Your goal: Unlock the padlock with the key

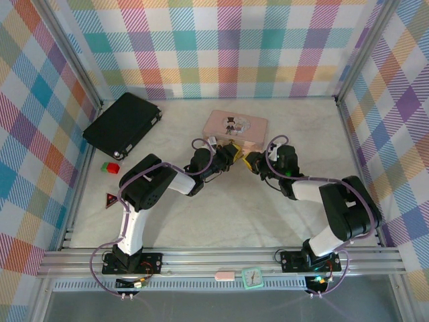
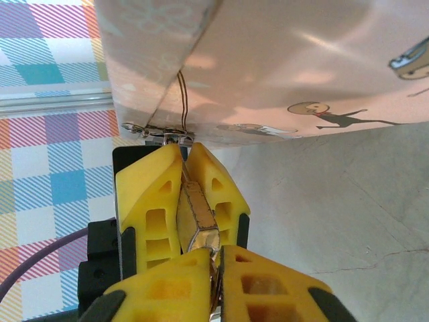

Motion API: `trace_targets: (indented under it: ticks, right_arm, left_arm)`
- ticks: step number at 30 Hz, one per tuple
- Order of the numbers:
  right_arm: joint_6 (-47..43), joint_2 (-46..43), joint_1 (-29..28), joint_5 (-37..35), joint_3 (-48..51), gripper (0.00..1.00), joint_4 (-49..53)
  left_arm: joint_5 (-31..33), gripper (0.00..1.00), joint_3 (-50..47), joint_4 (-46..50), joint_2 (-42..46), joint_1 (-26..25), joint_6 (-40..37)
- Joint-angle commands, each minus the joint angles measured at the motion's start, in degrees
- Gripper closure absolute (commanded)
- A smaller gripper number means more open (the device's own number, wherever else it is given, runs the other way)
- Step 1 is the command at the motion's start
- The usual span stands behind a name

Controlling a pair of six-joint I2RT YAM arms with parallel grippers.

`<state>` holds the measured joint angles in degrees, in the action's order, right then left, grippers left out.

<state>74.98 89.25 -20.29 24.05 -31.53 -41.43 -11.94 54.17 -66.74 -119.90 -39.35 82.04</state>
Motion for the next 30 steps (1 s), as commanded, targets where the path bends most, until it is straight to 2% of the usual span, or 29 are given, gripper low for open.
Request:
trace_targets:
  ticks: [1, 6, 9, 14, 17, 20, 26, 30]
  right_arm:
    - [0.1, 0.9, -1.5, 0.2, -0.2, 0.84, -3.8]
    - [1.4, 1.7, -2.8, -1.1, 0.3, 0.84, -5.2]
    - [2.4, 2.3, -2.9, -1.7, 0.7, 0.99, -6.9]
    - [9.6, 3.9, -2.8, -1.6, 0.9, 1.00, -11.3]
    - [17.4, 5.7, -1.9, 0.8, -0.2, 1.00, -15.2]
    - [27.7, 7.8, -0.5, 3.4, -1.9, 1.00, -19.4]
    - [54.9, 16.6, -0.1, 1.9, -4.3, 1.00, -39.2]
    - [60.2, 15.5, -0.1, -2.1, -5.4, 1.00, -39.3]
  left_arm:
    - [-0.5, 1.00, 0.4, -4.1, 2.1, -1.2, 0.9]
    - [0.0, 1.00, 0.2, -4.4, 2.1, -1.2, 1.1]
    - [0.1, 1.00, 0.0, -4.6, 2.2, -1.3, 1.0]
    - [0.0, 1.00, -0.6, -7.1, 1.7, -1.3, -0.1]
    - [-0.9, 1.00, -0.7, -10.7, 0.3, -1.3, -2.8]
    - [-2.5, 1.00, -0.2, -11.1, -0.1, -1.4, -8.6]
    - [-5.8, 1.00, 2.0, -11.8, -1.2, -1.5, -14.9]
    - [-6.2, 1.00, 3.1, -12.0, -2.7, -1.7, -17.1]
